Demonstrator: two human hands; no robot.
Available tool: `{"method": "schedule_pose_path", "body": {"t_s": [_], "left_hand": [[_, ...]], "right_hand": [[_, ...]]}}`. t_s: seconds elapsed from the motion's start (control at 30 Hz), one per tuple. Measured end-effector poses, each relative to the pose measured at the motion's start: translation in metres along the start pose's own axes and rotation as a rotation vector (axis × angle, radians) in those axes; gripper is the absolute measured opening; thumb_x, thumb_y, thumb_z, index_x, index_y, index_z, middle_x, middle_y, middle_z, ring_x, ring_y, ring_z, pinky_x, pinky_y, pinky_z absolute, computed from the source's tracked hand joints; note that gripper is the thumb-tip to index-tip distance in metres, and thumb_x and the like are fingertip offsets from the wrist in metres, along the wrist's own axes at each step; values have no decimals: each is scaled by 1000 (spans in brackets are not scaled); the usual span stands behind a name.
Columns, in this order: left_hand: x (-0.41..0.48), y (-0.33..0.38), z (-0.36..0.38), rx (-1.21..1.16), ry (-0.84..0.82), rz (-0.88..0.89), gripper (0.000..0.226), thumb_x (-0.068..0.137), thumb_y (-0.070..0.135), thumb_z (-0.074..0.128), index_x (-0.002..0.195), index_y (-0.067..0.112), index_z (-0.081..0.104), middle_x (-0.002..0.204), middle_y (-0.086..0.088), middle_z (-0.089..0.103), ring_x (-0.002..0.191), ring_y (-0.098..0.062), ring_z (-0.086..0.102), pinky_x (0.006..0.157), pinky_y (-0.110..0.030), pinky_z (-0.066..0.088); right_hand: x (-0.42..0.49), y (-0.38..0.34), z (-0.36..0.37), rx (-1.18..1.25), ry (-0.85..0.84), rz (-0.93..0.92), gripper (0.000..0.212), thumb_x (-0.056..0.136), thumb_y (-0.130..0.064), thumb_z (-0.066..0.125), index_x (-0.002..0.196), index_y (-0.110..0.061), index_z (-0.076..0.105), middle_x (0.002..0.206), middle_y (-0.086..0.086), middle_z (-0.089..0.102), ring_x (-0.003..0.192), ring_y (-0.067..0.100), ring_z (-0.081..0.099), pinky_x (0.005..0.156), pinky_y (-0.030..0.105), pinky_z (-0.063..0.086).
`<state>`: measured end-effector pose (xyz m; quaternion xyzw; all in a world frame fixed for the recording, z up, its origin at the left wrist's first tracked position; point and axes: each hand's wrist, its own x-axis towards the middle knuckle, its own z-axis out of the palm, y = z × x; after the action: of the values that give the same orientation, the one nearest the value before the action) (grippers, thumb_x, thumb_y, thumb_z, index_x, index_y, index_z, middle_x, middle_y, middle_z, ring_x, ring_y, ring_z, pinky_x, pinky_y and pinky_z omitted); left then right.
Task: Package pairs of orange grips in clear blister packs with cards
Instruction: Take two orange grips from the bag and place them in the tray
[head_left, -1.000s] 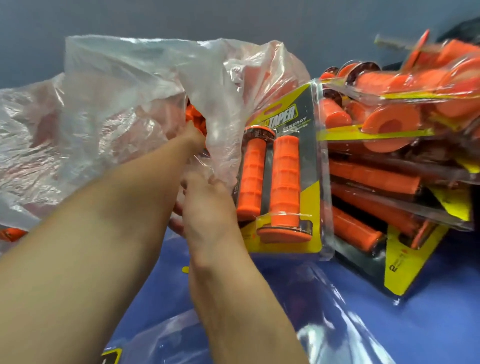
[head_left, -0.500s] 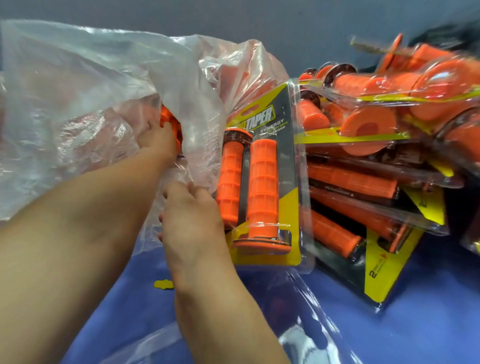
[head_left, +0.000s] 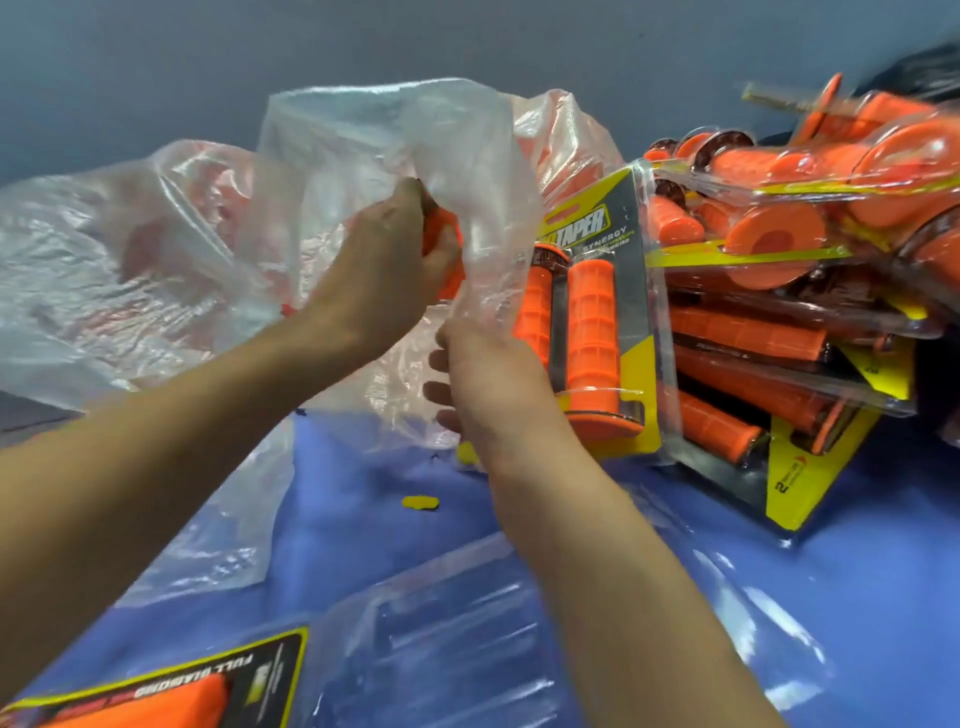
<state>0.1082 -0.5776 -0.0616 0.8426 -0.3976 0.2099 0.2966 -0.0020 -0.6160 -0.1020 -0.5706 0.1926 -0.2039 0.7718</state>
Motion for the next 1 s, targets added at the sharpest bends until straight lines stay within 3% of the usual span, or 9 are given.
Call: {"method": "schedule_pose_path", "body": {"t_s": [0.07,0.13,0.23,0.4,0.47,0.57,0.73,0.87,1.0], "left_hand": [[-30,3,-29,-94,96,1,14,96,20,57,104,9,55,78,8,63,63,-1,66,54,-13,50],[-74,5,-64,-192,162,-30,9,96,20,60,102,14,57,71,7,65,58,1,66,48,-8,45],[-133,3,-116,-353,184,-187,3,97,21,60,98,19,61,78,1,71,57,-12,69,50,-17,51],[-208,5,-167,-630,234,-354,16,93,27,58,101,15,65,77,-6,72,59,-18,68,54,-23,54],[-230,2,-171,-760,211,-380,18,95,29,59,101,13,66,70,-8,68,55,-21,64,51,-26,53],[-256,-7,-162,-842,222,-395,19,92,33,52,98,26,69,68,-8,64,52,-23,61,51,-27,50],[-269,-10,-148,-397,350,-270,28,88,52,57,116,51,55,97,10,62,74,-14,66,60,-26,53],[-269,-9,-147,-74,332,-40,39,92,48,59,129,44,49,105,15,47,75,-9,59,60,-24,51],[-274,-10,-150,184,362,37,22,96,40,60,115,28,56,89,10,44,60,-8,46,46,-30,44]], "right_hand": [[-13,0,6,-180,25,-166,22,96,-33,47,78,-24,57,83,-7,59,96,24,60,71,28,45],[-33,3,17,-329,15,-375,18,95,-40,48,89,-26,57,93,-5,58,95,20,55,74,31,43],[-63,9,41,-471,-90,-642,31,93,-47,48,100,-18,52,104,0,49,97,18,50,87,34,41],[-101,10,65,-673,-276,-1005,26,96,-35,52,94,-10,56,118,3,51,110,20,51,95,38,41],[-107,11,68,-633,-348,-1031,25,97,-33,46,89,-11,54,116,-5,52,108,15,52,92,32,41],[-109,14,68,-526,-409,-976,22,98,-31,38,85,-19,52,90,-17,51,87,5,51,75,19,37],[-97,10,62,-532,-363,-892,39,94,-38,34,74,-6,43,67,2,38,63,10,33,58,22,28],[-102,12,67,-605,-460,-913,35,94,-35,36,73,-9,43,67,-1,39,64,12,37,58,21,30],[-116,14,79,-624,-554,-884,32,94,-35,37,71,-13,43,65,-1,42,63,17,41,57,34,34]]}}
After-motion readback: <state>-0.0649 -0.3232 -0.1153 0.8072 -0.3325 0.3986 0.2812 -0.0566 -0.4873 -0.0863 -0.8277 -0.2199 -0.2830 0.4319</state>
